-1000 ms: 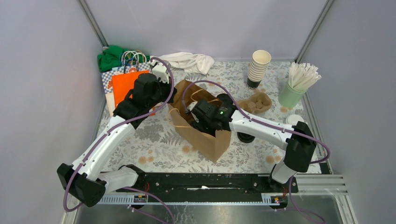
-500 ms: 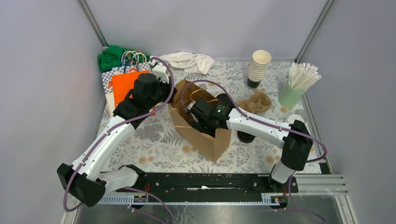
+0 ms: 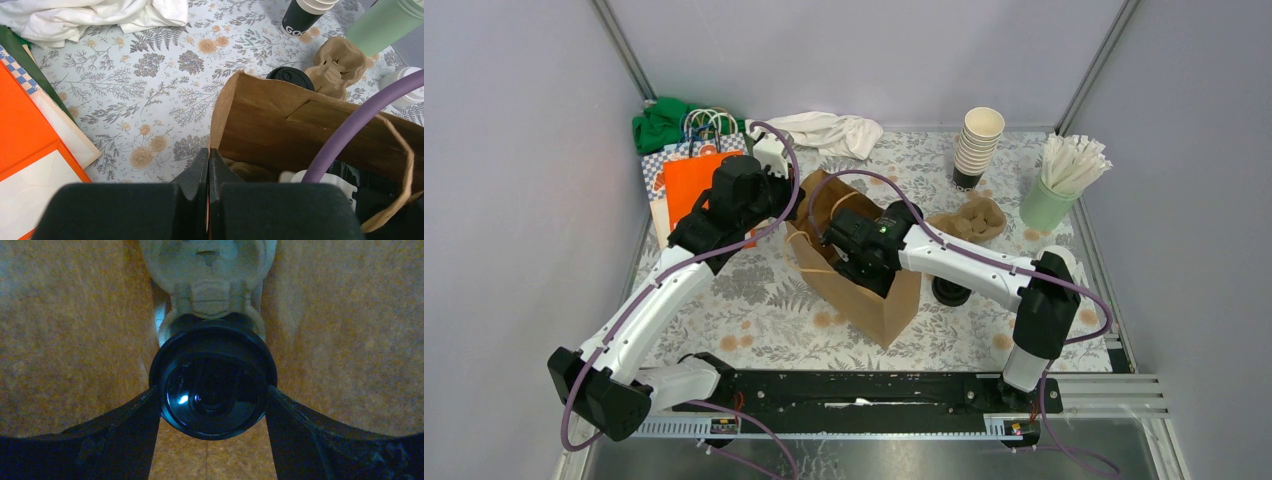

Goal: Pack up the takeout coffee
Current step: Place the coffee cup on the cup tray.

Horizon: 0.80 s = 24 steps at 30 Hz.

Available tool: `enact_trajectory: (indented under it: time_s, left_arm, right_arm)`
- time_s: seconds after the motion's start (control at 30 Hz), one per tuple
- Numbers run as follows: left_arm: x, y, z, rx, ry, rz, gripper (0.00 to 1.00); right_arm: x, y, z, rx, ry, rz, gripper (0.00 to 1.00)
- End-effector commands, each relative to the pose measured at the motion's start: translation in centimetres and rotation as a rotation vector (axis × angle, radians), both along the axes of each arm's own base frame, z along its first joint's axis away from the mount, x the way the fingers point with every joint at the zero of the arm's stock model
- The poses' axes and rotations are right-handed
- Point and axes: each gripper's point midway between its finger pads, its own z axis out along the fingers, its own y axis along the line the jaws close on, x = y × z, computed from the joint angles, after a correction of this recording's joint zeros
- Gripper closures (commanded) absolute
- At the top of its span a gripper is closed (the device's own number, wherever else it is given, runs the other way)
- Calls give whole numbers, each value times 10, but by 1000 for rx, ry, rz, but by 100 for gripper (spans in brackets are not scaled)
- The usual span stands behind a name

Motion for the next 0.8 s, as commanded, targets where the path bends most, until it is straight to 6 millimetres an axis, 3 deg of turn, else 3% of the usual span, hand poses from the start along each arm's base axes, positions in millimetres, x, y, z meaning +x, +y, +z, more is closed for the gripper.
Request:
enact_trajectory:
  time_s: [0.0,0.27,0.53,0.77]
  left_arm:
    - [6,0,25,-18,-67,-2,100]
    - [7,-3,24,-27,-62,-7,100]
    - [9,-5,24,-26,-61,-13,100]
    - [9,-4,23,-26,-60,-8,100]
  right_arm:
    - [1,-9,18,-32,-33,-5,70]
    - [9,-1,36,3,-75,-3,63]
    - [9,-1,37,9,-77,5,39]
    - [8,4,43,44,-74,7,26]
